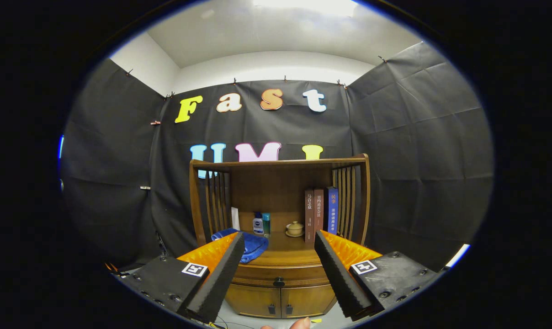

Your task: Pull open the drawer, take out the items inside it, and place them on the countertop above the cabinet.

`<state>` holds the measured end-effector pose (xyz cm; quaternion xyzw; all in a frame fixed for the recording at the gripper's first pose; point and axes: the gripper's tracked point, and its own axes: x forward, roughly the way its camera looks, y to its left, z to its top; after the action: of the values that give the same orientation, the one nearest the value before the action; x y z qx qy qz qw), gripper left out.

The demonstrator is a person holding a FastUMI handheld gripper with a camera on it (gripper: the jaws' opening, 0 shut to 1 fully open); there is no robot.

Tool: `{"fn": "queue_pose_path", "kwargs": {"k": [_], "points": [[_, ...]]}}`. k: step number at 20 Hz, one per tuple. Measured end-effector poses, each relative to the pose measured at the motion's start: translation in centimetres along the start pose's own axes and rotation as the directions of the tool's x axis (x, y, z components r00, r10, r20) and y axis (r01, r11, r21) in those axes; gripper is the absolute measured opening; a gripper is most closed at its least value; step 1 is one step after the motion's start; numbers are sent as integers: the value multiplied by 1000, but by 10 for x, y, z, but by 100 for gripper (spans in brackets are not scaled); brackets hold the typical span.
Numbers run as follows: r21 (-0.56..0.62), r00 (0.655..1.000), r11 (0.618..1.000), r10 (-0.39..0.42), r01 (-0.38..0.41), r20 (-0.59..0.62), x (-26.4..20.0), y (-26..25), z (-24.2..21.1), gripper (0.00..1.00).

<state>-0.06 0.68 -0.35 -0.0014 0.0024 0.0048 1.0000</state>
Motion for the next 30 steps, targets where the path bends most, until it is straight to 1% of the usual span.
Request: {"fn": "queue_pose_path", "kwargs": {"k": [10,12,15,17,20,26,30], "points": [[0,1000,1000,-13,13,0,7,-1,-6,98],[3,1000,1000,-9,9,16,18,3,-8,98],[-7,1000,1000,9,-9,12,38,12,-27,98],[-15,1000,1000,4,-4,27,56,15,-41,98],[-28,999,1000,-1,2,32,86,20,-82,98],[-37,995,999,-34,30,-98,134,13,-198,99],[-2,989,1000,-21,21,-146,152,15,-254,99]]}}
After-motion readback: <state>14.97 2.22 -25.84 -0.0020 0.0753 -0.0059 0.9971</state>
